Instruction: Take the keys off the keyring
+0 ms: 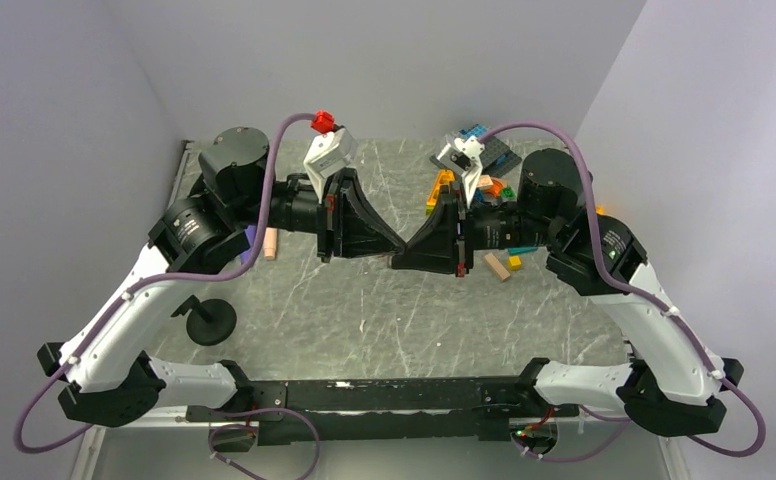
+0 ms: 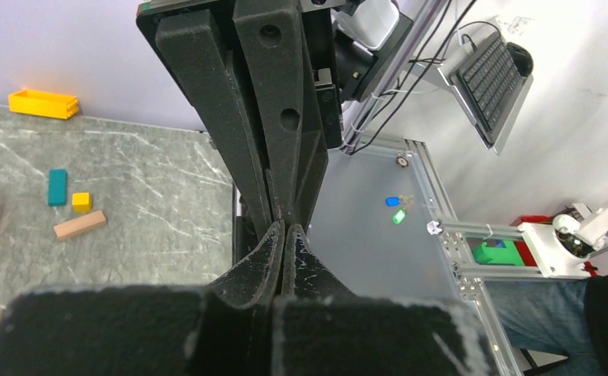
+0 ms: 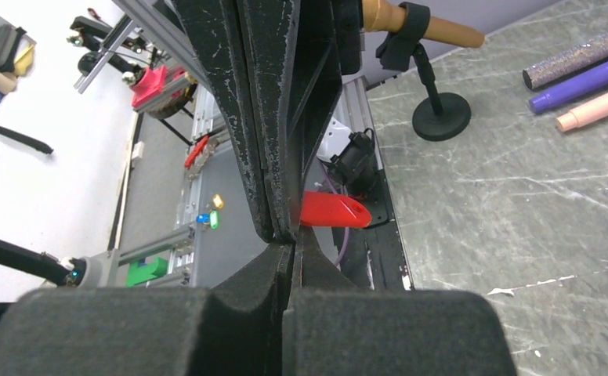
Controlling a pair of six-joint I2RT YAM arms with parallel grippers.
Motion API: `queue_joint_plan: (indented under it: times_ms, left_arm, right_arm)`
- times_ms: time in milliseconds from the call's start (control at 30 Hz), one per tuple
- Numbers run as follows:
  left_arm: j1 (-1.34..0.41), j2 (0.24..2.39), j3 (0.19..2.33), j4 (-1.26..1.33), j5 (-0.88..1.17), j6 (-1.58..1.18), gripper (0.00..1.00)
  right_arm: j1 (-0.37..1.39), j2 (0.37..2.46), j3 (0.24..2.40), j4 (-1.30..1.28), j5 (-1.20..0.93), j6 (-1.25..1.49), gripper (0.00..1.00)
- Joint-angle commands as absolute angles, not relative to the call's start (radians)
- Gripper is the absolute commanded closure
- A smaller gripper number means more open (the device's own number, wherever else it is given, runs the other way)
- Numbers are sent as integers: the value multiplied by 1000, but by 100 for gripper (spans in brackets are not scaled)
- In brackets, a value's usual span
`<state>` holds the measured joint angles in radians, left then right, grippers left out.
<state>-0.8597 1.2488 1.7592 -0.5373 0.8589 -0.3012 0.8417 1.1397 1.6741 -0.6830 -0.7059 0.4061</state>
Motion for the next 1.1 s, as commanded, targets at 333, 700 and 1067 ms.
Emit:
queue_joint_plan:
  times_ms: [333, 700, 1067]
  left_arm:
    - [-883, 1188, 1636, -531, 617, -441, 100]
    - [-881, 1135, 1577, -407, 565, -505, 100]
    - [-861, 1090, 1545, -320, 594, -523, 96]
  right_arm:
    - [834, 1152, 1728, -451, -524, 375, 100]
    - [833, 1111, 1688, -362, -493, 403, 100]
    - [833, 1114, 1697, -289, -549, 453, 100]
